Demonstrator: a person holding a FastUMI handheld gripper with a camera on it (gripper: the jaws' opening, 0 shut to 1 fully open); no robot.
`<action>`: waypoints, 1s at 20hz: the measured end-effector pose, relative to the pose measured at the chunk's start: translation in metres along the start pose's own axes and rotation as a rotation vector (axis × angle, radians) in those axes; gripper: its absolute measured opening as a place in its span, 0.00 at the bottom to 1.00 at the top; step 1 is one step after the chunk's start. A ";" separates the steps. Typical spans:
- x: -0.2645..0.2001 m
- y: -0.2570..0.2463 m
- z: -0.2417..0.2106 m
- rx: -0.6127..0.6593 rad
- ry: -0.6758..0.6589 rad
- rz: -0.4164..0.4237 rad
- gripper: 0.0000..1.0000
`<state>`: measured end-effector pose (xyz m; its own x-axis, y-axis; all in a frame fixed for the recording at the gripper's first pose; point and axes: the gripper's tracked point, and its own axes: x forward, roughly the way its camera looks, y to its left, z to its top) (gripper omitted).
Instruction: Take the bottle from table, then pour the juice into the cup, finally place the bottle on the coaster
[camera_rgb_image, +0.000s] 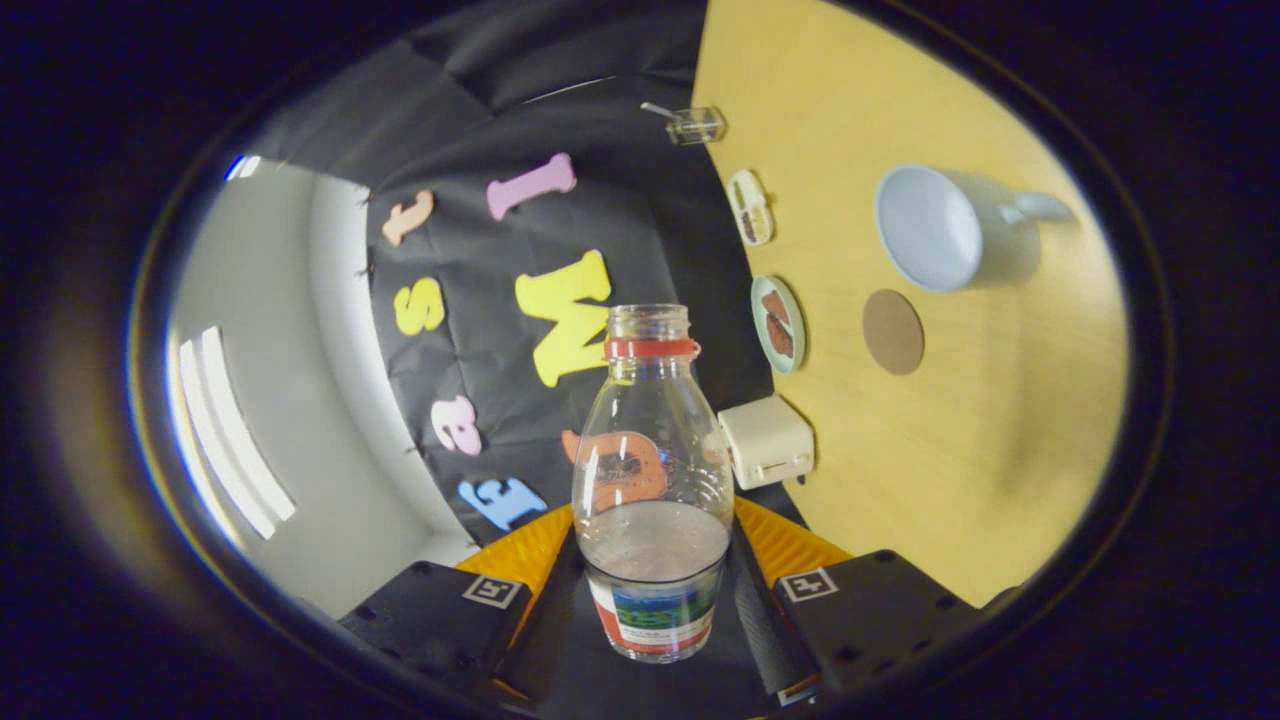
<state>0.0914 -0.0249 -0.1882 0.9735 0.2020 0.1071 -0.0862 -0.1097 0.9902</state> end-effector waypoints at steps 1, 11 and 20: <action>0.004 0.006 -0.004 -0.110 0.015 -0.006 0.79; 0.010 0.060 0.002 -1.094 -0.014 -0.085 0.79; 0.067 0.013 0.028 -1.498 -0.076 -0.227 0.81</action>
<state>0.1612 -0.0400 -0.1705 0.9996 0.0233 -0.0142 -0.0206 0.9862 0.1643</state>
